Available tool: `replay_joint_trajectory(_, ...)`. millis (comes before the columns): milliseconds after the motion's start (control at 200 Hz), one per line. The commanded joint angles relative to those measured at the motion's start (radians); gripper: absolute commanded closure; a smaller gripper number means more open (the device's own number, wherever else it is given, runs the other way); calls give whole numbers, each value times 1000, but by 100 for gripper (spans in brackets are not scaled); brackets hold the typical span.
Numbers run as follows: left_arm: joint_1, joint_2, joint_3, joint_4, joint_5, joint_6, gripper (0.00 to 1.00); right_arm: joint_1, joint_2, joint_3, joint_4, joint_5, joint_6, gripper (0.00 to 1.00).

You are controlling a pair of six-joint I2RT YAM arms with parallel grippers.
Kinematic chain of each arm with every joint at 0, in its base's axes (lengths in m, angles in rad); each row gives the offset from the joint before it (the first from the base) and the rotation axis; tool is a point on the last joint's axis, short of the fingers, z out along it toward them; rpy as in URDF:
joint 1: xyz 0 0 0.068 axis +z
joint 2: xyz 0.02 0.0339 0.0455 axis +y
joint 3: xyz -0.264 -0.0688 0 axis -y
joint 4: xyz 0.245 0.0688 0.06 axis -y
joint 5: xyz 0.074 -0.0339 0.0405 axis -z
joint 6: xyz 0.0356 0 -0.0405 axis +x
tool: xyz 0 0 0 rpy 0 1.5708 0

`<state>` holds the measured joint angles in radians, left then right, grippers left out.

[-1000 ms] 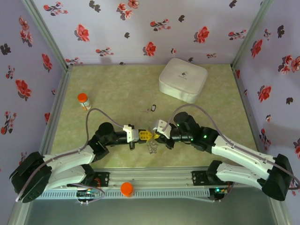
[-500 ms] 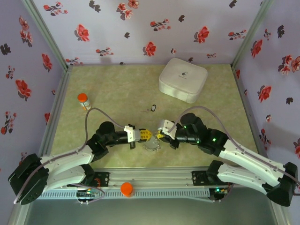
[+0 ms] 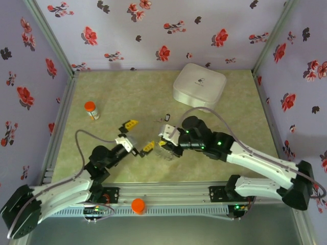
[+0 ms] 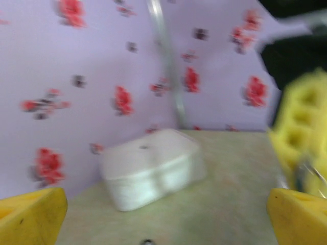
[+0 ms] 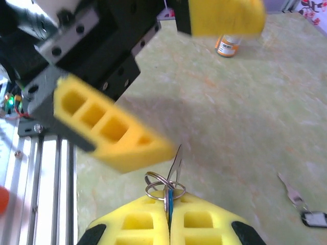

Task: Put the keys on the keyring

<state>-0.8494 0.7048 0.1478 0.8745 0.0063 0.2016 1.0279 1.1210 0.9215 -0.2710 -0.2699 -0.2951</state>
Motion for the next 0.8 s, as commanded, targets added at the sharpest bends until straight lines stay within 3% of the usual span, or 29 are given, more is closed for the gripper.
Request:
replay_joint_trajectory(0,52,-125,70,-158,-299,-72,0,36,99,82,177,35,90,100)
replay_joint_trajectory(130,113,-213,95,-255,-441,-154,0,45,241,145,238,135,195,100)
replay_joint_trajectory(210,148,-228,156,-402,-510,-212,0,37,310,161,176,258,198,100)
replay_joint_trajectory(325,193,-200,228,-545,-542,-286,0,28,364,140,78,336,161,100)
replay_joint_trajectory(570,213,-87,258,-587,-479,-386,2,26,338,34,-112,535,68,100)
replay_joint_trajectory(795,213,-15,297,-708,-384,-494,2,25,321,-71,-158,596,-15,100)
